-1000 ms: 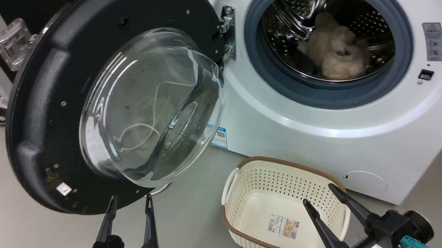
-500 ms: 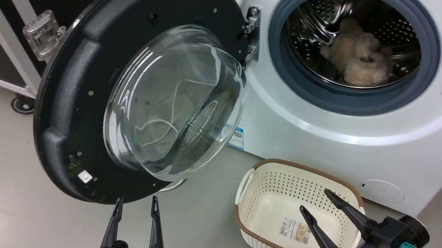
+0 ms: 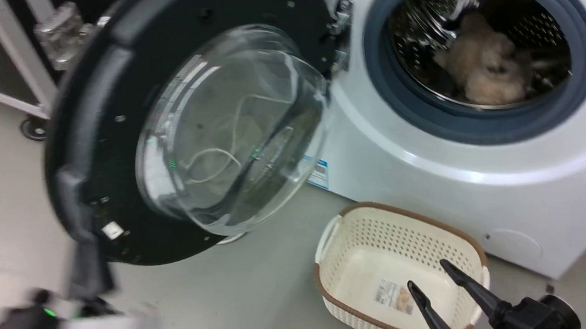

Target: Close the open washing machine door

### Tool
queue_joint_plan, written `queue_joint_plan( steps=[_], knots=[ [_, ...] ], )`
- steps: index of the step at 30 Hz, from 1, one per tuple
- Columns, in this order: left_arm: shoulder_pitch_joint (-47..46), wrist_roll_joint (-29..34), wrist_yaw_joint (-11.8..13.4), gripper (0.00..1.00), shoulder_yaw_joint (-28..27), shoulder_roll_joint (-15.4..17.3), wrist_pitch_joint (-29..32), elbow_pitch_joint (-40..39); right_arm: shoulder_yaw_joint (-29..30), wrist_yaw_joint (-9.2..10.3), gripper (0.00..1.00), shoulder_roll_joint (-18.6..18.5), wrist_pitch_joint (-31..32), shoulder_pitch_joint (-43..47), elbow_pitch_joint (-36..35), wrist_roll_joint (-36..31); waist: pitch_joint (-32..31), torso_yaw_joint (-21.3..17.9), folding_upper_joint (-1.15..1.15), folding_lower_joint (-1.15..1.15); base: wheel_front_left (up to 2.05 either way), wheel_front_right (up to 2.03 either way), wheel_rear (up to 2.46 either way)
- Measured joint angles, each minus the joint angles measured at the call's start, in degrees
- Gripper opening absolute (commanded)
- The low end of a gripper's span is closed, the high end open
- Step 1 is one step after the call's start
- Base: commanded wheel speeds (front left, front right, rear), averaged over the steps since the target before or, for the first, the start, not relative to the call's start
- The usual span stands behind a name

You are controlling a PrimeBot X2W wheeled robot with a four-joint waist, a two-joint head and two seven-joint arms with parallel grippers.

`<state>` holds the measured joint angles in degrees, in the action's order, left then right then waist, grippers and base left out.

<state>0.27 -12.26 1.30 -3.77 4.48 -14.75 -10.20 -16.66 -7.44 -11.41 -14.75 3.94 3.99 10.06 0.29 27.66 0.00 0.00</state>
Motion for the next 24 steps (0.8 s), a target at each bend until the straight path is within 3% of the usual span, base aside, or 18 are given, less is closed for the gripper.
queue_joint_plan(
  steps=[4,8,16,19,24],
  knots=[
    [-5.67,-6.73,-2.35,0.0,-7.12,1.54,0.0,1.03,-0.14,0.0,1.0,-1.08,0.0,-0.16,-0.25,0.12,1.31,-2.4,0.0,0.0,0.0,0.0,0.0],
    [-12.21,-16.59,-2.7,0.0,-15.34,5.03,3.42,4.42,-0.26,0.0,1.0,-1.7,0.0,-0.55,-0.6,0.51,2.74,-5.0,0.0,0.01,0.0,0.0,0.0],
    [-21.0,-34.3,0.25,0.0,-30.54,12.87,14.92,15.32,0.04,0.0,1.0,-2.88,0.0,-1.93,-0.97,1.13,5.78,-9.91,0.0,0.01,0.0,0.0,0.0],
    [-21.73,-39.79,1.05,0.0,-32.92,14.79,21.6,19.76,0.37,0.0,1.0,-3.2,0.0,-2.03,-1.0,1.24,6.64,-11.21,0.0,0.01,0.0,0.0,0.0],
    [-22.06,-47.97,2.82,0.0,-34.49,15.03,32.66,24.95,0.42,0.0,1.0,-3.9,0.0,-2.2,-1.01,1.64,7.66,-12.2,0.0,0.01,0.0,0.0,0.0]
  ],
)
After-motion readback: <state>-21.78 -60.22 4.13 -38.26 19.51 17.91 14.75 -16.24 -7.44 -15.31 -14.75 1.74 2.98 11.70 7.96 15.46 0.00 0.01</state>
